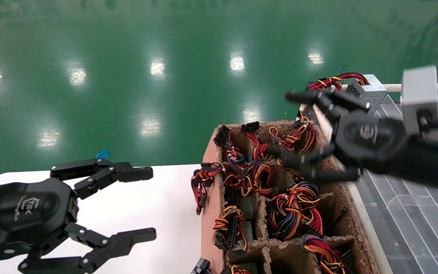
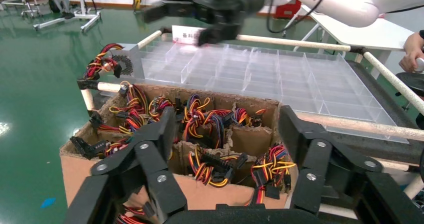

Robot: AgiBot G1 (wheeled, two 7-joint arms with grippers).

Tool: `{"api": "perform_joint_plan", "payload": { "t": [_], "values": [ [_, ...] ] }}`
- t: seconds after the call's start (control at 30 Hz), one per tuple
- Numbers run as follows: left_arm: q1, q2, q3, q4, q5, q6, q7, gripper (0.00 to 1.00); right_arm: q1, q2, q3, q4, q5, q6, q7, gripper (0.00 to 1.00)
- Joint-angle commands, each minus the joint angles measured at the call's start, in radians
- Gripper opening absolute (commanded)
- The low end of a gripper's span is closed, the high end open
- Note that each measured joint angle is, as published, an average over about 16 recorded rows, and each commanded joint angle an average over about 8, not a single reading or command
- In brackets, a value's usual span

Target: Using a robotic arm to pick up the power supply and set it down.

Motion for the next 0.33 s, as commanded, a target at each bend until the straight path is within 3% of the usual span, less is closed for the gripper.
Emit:
{"api": "perform_joint_plan", "payload": {
  "t": [0.03, 0.33],
  "values": [
    [0.0, 0.0, 0.0, 0.0, 0.0, 0.0, 0.0, 1.0, -0.029, 0.012, 0.007, 0.042, 0.017, -0.027, 0.033, 1.0],
    [0.0, 0.0, 0.0, 0.0, 0.0, 0.0, 0.0, 1.0, -0.126, 0.053, 0.029, 0.184, 0.076, -0.118, 0.146, 1.0]
  ]
}}
